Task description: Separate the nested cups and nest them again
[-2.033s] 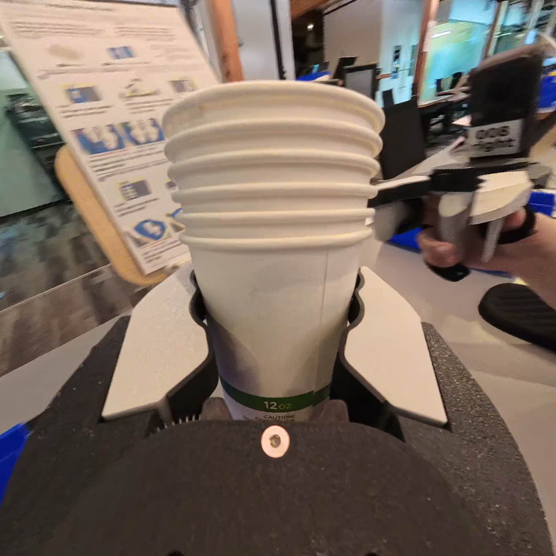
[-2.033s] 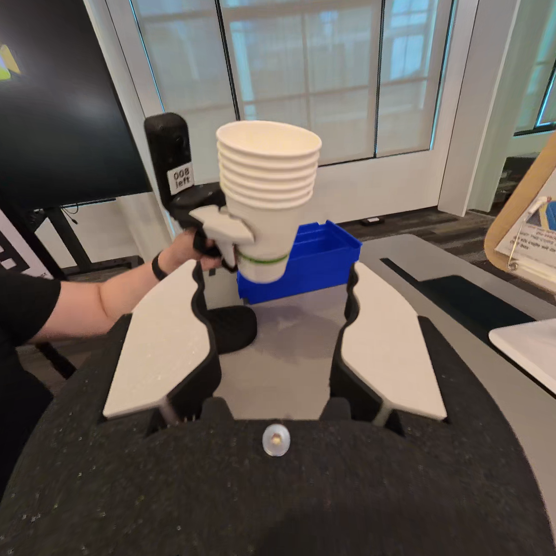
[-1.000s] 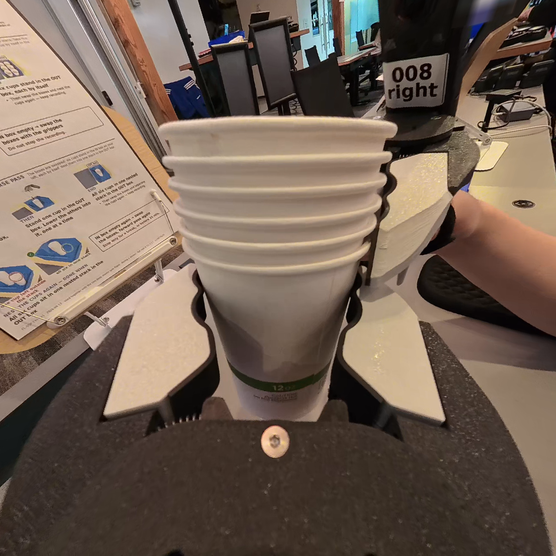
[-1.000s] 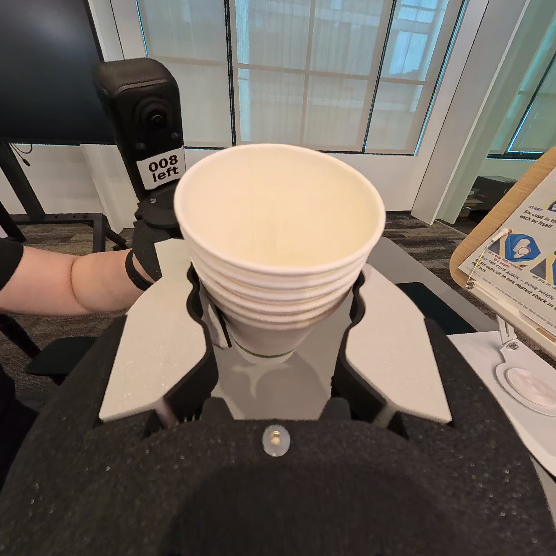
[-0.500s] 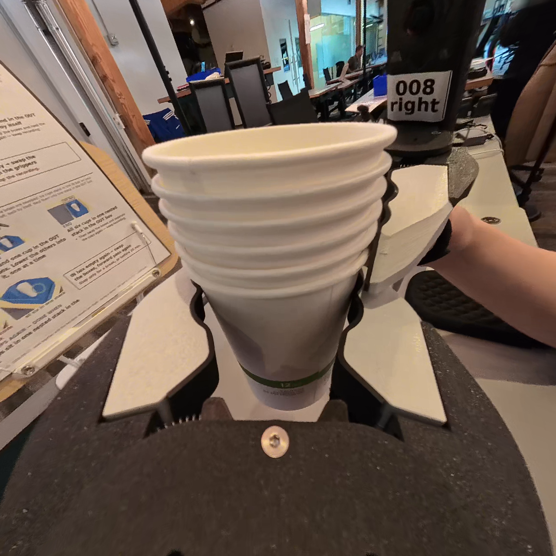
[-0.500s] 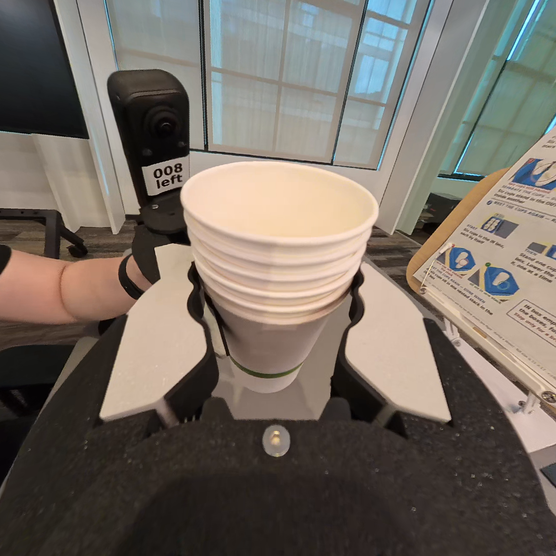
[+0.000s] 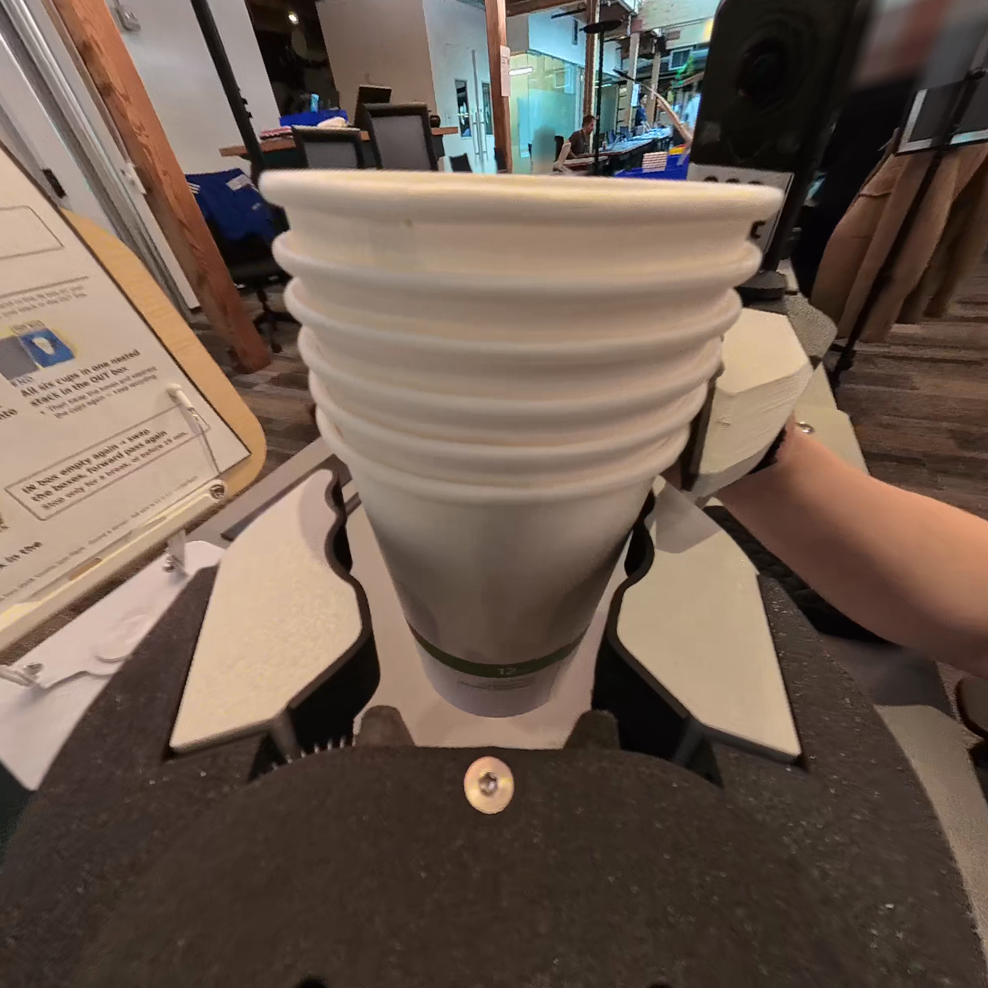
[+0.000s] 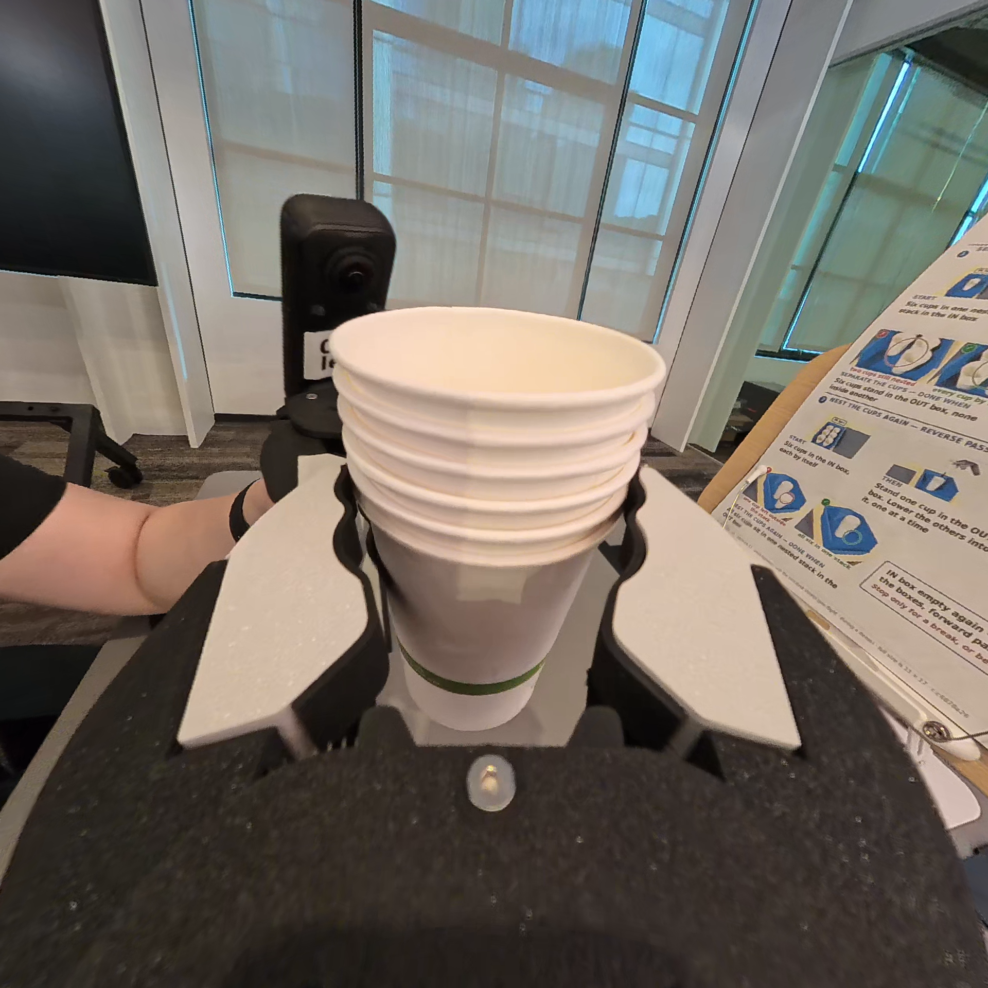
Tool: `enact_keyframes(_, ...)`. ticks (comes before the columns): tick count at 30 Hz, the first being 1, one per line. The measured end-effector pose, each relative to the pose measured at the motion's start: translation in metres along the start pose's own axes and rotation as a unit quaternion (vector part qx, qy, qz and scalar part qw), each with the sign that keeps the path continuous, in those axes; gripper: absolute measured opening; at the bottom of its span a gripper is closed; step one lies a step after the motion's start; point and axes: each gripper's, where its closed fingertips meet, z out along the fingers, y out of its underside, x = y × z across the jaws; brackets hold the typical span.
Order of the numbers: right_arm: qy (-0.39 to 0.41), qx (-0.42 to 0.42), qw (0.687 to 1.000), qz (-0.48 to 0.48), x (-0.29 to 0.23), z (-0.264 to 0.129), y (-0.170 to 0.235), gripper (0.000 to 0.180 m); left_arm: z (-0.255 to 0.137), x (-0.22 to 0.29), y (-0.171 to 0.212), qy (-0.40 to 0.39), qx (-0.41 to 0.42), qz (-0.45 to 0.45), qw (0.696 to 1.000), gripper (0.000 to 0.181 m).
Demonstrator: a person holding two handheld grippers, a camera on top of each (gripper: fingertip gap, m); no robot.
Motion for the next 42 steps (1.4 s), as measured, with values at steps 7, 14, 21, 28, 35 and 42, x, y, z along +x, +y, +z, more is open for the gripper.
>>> enact_keyframes(7, -0.001, 0.007, 1.0, 0.008, 0.008, 0.005, 0.008, 0.095, 0.001, -0.005, 0.007, 0.024, 0.006, -0.012, 1.0, 0.091)
enact_keyframes(14, -0.017, 0.063, 0.995, 0.07, 0.019, 0.004, -0.004, 0.088, -0.004, -0.013, 0.012, 0.066, 0.012, -0.069, 0.995, 0.091)
enact_keyframes(21, -0.018, -0.011, 0.995, 0.093, 0.02, 0.006, 0.018, 0.097, -0.006, -0.016, 0.024, 0.079, 0.002, -0.084, 0.993, 0.091)
enact_keyframes(28, -0.046, -0.026, 0.991, 0.12, 0.014, 0.009, 0.026, 0.088, -0.006, -0.012, 0.023, 0.08, -0.005, -0.077, 0.994, 0.093)
enact_keyframes(35, -0.043, -0.034, 0.993, 0.105, 0.01, 0.004, 0.026, 0.088, -0.005, -0.007, 0.024, 0.086, -0.008, -0.06, 0.994, 0.091)
enact_keyframes(42, 0.024, -0.078, 0.997, 0.014, 0.018, -0.028, -0.001, 0.091, -0.004, -0.003, 0.018, 0.111, 0.023, -0.08, 0.99, 0.091)
